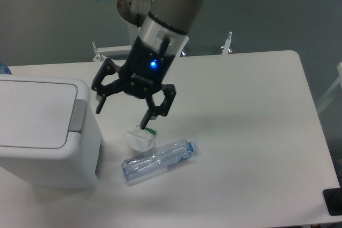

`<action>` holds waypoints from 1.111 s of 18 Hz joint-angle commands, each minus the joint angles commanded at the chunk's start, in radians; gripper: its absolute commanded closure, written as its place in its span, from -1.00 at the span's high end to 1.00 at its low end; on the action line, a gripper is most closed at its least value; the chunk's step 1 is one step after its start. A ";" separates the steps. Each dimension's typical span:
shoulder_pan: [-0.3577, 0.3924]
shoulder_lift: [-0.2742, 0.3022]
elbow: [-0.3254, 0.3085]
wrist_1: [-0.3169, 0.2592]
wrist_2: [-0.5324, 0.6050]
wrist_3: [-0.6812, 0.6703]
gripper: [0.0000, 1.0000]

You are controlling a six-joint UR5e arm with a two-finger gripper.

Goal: Open the trash can
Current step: 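Lower the gripper beside the lid edge of the trash can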

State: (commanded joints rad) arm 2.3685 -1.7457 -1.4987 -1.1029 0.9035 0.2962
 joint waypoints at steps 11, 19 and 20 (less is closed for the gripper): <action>0.000 0.005 0.022 0.014 0.003 -0.126 1.00; -0.009 -0.022 0.009 0.014 0.005 -0.127 1.00; -0.009 -0.021 0.009 0.014 0.005 -0.129 1.00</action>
State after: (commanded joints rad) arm 2.3593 -1.7671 -1.4895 -1.0891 0.9081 0.1672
